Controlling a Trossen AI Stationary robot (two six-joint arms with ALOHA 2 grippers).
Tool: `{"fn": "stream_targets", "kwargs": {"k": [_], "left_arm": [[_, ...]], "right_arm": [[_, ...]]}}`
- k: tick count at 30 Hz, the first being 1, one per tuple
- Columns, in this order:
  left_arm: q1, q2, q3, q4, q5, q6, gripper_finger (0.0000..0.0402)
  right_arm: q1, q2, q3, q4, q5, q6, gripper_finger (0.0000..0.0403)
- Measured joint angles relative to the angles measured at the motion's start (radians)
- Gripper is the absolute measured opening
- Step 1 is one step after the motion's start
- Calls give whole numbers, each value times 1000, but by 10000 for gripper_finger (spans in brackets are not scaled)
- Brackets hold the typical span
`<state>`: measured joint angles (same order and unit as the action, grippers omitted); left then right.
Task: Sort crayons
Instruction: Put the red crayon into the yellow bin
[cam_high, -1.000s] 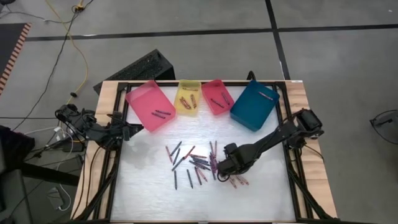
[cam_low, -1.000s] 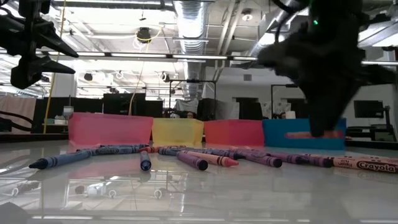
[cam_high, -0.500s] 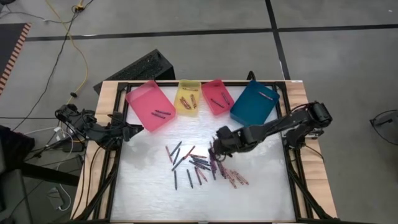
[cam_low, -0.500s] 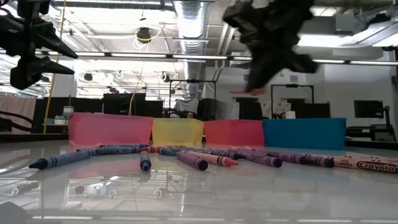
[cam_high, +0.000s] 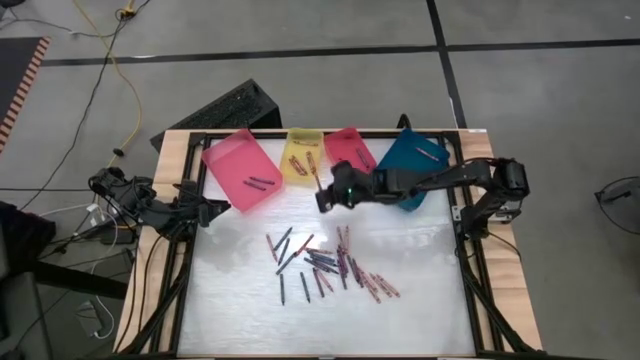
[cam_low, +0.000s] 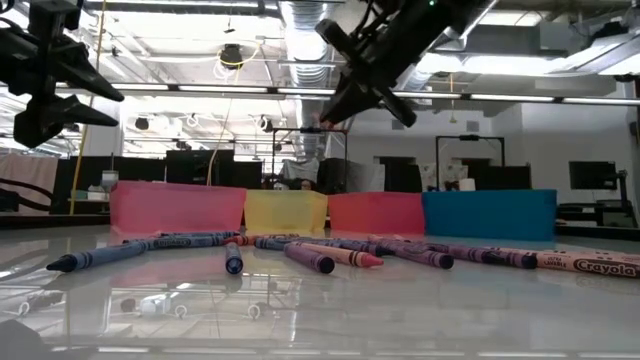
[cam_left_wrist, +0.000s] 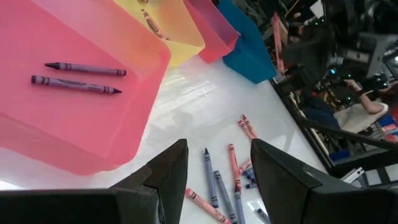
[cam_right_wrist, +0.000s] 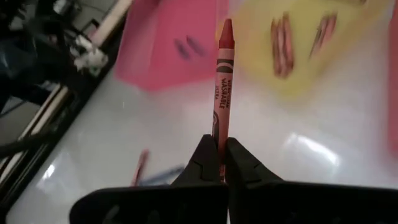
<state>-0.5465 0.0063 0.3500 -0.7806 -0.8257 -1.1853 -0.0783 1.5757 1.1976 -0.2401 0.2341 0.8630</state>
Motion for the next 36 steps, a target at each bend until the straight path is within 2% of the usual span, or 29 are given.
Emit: {"fn": "stream_targets", "kwargs": {"k": [7,14,19,24,32,36], "left_arm": [[0,0,0,-26,-9,-6,165],[0,0,0,-26,-9,-5,165],[0,0,0,-26,-9,-5,165],[0,0,0,-26,-21,-6,165],[0,0,0,-30,-17,-6,165],[0,0,0,-36,-17,-7,165]], "right_arm": [[-105,0,0,52,-2,-125,2],[-153,0,0,161,-5,-294,2],[-192,1,0,217,-3,-333,2],[-219,55,4,345,-5,-389,2],[-238,222,166,280,-37,-466,2],[-253,322,309,146,-34,-525,2]]}}
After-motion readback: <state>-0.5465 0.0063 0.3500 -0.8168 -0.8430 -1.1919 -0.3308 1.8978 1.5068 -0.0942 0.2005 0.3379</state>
